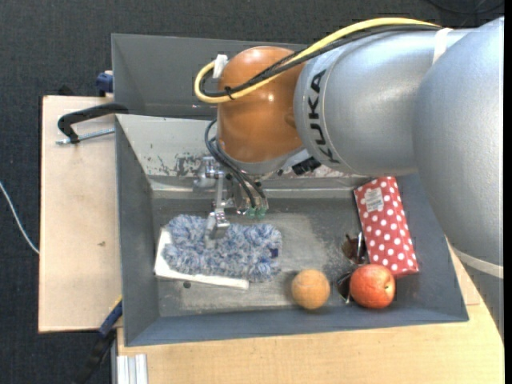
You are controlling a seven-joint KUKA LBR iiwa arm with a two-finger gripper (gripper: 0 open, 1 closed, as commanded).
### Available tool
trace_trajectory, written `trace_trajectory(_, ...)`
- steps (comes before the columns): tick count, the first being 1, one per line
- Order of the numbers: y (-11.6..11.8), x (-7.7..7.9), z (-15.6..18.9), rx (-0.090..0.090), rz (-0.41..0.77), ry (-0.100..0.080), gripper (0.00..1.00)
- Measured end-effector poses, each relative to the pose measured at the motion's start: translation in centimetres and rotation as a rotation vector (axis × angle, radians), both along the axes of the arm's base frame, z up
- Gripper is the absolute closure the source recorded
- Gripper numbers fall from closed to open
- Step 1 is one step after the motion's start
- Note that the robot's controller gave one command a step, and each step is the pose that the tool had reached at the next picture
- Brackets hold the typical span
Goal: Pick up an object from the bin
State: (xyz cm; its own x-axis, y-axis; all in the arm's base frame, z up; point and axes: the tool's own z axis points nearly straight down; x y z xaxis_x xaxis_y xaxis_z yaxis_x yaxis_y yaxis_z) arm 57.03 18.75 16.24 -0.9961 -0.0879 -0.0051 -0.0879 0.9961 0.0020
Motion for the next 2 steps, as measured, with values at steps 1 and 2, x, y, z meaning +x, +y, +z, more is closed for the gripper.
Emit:
trace_trajectory(1,-3.9,-0.4,-0.5,-0.001,0.211,0.004,0.0)
trace_trajectory(2,-5.6,0.3,-1.8,-0.002,0.232,0.002,0.0)
